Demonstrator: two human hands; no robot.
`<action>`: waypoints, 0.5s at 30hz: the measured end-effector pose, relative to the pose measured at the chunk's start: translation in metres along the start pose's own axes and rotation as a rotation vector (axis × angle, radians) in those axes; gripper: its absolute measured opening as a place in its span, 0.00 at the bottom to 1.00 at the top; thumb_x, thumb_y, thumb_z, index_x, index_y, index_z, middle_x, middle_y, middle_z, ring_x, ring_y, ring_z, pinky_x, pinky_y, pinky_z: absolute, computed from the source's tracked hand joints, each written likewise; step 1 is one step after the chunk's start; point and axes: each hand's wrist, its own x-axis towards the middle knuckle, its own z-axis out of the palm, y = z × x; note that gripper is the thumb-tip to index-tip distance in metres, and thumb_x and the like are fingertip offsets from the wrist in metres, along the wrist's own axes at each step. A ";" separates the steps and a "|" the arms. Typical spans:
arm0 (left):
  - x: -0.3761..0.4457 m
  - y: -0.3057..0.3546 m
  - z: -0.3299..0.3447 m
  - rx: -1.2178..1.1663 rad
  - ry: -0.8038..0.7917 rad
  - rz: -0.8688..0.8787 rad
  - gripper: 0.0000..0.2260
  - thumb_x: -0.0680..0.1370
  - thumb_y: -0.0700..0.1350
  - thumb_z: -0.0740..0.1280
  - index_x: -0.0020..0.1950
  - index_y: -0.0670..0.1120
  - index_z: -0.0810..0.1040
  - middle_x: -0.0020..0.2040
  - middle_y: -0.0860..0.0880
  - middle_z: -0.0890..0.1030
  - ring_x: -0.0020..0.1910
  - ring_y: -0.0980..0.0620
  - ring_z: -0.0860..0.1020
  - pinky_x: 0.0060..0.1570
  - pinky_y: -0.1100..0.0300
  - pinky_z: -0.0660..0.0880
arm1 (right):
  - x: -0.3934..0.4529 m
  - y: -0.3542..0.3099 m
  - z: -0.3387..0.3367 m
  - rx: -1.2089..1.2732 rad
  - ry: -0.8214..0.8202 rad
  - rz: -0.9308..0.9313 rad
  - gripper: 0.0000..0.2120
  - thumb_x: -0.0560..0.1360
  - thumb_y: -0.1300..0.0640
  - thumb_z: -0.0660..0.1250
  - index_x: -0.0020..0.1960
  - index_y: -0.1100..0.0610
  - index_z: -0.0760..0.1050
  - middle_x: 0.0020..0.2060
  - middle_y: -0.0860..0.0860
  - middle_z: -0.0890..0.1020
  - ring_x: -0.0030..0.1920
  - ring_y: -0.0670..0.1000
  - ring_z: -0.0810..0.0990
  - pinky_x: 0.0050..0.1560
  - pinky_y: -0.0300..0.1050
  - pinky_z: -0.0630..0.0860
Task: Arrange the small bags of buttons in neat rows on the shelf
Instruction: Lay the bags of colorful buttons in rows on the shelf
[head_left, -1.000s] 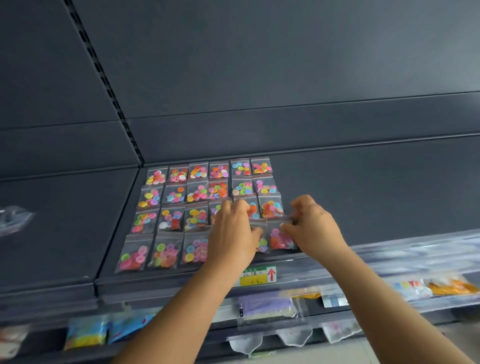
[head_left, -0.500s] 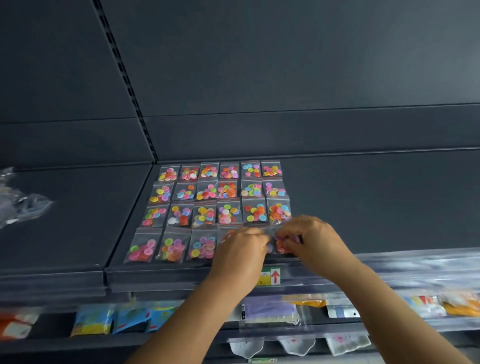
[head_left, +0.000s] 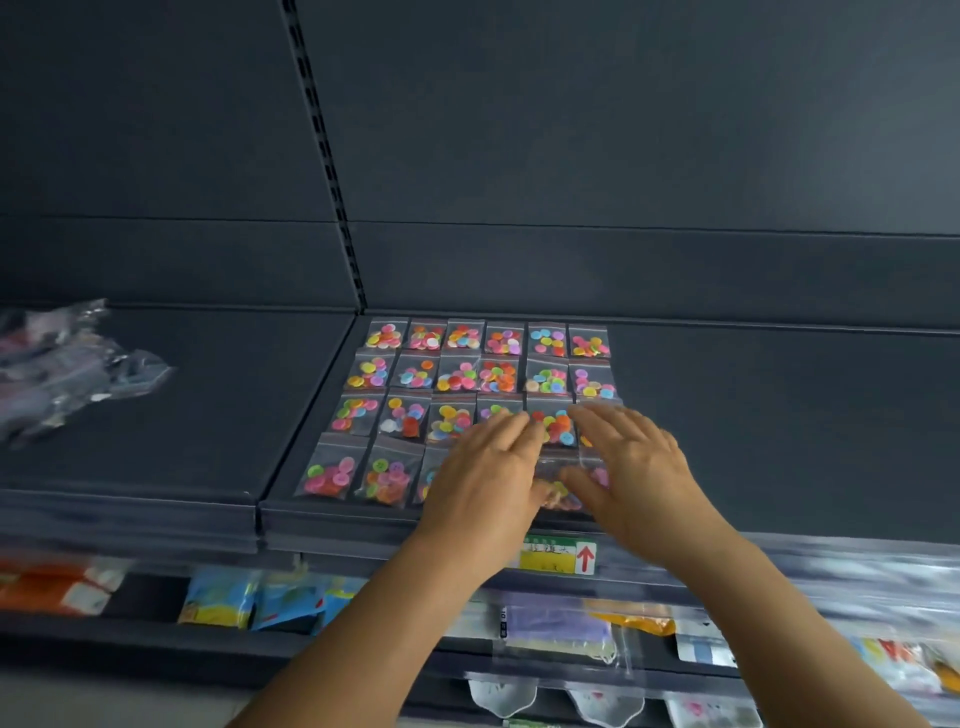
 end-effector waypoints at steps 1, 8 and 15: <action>-0.002 -0.006 -0.004 0.015 0.011 -0.021 0.28 0.79 0.52 0.62 0.76 0.49 0.56 0.76 0.51 0.60 0.75 0.52 0.55 0.71 0.59 0.47 | 0.003 -0.007 0.001 -0.020 -0.009 -0.016 0.30 0.77 0.42 0.59 0.75 0.48 0.55 0.74 0.45 0.60 0.75 0.50 0.55 0.72 0.49 0.52; -0.031 -0.065 -0.048 0.037 0.124 -0.150 0.28 0.79 0.54 0.61 0.77 0.49 0.56 0.75 0.52 0.60 0.74 0.52 0.56 0.71 0.59 0.53 | 0.031 -0.082 0.014 0.028 0.012 -0.137 0.32 0.77 0.39 0.55 0.76 0.47 0.49 0.76 0.44 0.56 0.76 0.47 0.49 0.72 0.46 0.41; -0.084 -0.160 -0.096 0.063 0.183 -0.273 0.26 0.80 0.55 0.60 0.76 0.49 0.59 0.75 0.52 0.62 0.73 0.53 0.59 0.70 0.61 0.54 | 0.062 -0.192 0.045 0.076 -0.008 -0.258 0.30 0.77 0.41 0.56 0.75 0.50 0.55 0.73 0.46 0.61 0.74 0.48 0.54 0.73 0.48 0.49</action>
